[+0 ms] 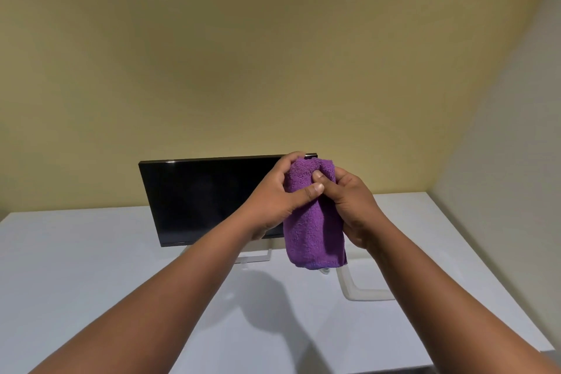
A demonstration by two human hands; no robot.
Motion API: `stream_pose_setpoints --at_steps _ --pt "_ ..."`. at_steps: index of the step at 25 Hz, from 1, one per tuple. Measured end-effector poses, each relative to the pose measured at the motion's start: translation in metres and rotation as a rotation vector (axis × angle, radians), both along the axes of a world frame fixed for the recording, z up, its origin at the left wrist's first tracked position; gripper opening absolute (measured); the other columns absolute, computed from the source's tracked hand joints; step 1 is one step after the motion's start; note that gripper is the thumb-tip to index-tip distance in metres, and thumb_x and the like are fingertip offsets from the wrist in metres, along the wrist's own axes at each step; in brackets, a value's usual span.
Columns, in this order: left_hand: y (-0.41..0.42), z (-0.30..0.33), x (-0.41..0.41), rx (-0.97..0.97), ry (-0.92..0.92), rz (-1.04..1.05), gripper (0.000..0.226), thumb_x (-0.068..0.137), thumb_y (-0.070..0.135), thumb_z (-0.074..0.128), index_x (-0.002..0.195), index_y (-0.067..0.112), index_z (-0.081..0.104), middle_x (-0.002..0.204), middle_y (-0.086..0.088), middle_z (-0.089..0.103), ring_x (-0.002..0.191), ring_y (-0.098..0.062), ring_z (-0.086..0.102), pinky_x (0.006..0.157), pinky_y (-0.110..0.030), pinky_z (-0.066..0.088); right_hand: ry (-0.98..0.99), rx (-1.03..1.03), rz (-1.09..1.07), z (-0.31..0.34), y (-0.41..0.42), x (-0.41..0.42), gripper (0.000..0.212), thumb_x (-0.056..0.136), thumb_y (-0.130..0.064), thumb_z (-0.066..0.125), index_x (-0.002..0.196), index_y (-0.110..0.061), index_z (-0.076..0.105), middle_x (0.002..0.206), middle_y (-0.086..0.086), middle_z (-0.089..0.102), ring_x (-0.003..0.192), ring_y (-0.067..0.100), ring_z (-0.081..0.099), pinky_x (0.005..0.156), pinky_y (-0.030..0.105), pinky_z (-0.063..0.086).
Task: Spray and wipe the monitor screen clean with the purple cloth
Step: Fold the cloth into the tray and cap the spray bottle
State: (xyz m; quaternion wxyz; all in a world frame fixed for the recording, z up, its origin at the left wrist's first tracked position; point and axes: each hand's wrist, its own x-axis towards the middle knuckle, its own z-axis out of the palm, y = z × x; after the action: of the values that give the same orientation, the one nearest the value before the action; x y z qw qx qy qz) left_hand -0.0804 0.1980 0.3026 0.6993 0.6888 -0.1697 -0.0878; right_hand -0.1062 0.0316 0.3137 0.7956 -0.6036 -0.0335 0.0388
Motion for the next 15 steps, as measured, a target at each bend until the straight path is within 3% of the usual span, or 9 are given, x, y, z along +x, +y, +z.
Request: stream_pose_setpoints --at_steps 3,7,10,12,15 --pt "-0.004 0.006 0.005 0.023 0.046 -0.003 0.039 0.077 0.04 0.087 0.11 0.034 0.067 0.107 0.004 0.076 0.098 -0.014 0.073 0.078 -0.032 0.059 0.007 0.001 -0.028 -0.006 -0.011 0.001 0.025 0.1 -0.017 0.064 0.124 -0.01 0.067 0.113 0.017 0.075 0.096 0.027 0.072 0.087 0.039 0.06" --pt "-0.007 0.003 0.017 0.07 0.145 -0.069 0.016 0.089 0.027 0.08 0.1 0.024 0.069 0.096 -0.002 0.076 0.089 -0.018 0.072 0.077 -0.04 0.06 0.028 0.018 -0.026 -0.014 -0.018 0.007 0.025 0.097 -0.023 0.068 0.119 -0.01 0.065 0.107 0.013 0.075 0.095 0.027 0.071 0.083 0.038 0.06" --pt "-0.007 0.003 0.029 0.005 0.235 -0.104 0.015 0.091 0.027 0.077 0.105 0.023 0.072 0.098 -0.002 0.077 0.087 -0.017 0.073 0.071 -0.035 0.059 0.104 -0.054 0.06 -0.024 -0.03 0.014 0.041 0.09 -0.041 0.072 0.117 -0.01 0.066 0.113 0.016 0.073 0.101 0.033 0.07 0.088 0.043 0.057" --pt "-0.004 0.002 0.04 -0.052 0.275 -0.109 0.017 0.092 0.03 0.075 0.107 0.023 0.072 0.099 0.0 0.078 0.083 -0.014 0.074 0.065 -0.031 0.059 0.179 -0.113 0.192 -0.035 -0.035 0.015 0.049 0.089 -0.044 0.072 0.123 -0.008 0.068 0.119 0.019 0.072 0.105 0.034 0.07 0.09 0.042 0.058" --pt "-0.001 -0.006 0.059 -0.09 0.303 -0.1 0.02 0.093 0.034 0.074 0.11 0.025 0.072 0.1 0.002 0.078 0.085 -0.014 0.074 0.067 -0.033 0.059 0.273 -0.047 0.229 -0.061 -0.03 0.016 0.057 0.074 -0.042 0.088 0.118 -0.009 0.073 0.116 0.017 0.072 0.104 0.031 0.071 0.085 0.038 0.058"
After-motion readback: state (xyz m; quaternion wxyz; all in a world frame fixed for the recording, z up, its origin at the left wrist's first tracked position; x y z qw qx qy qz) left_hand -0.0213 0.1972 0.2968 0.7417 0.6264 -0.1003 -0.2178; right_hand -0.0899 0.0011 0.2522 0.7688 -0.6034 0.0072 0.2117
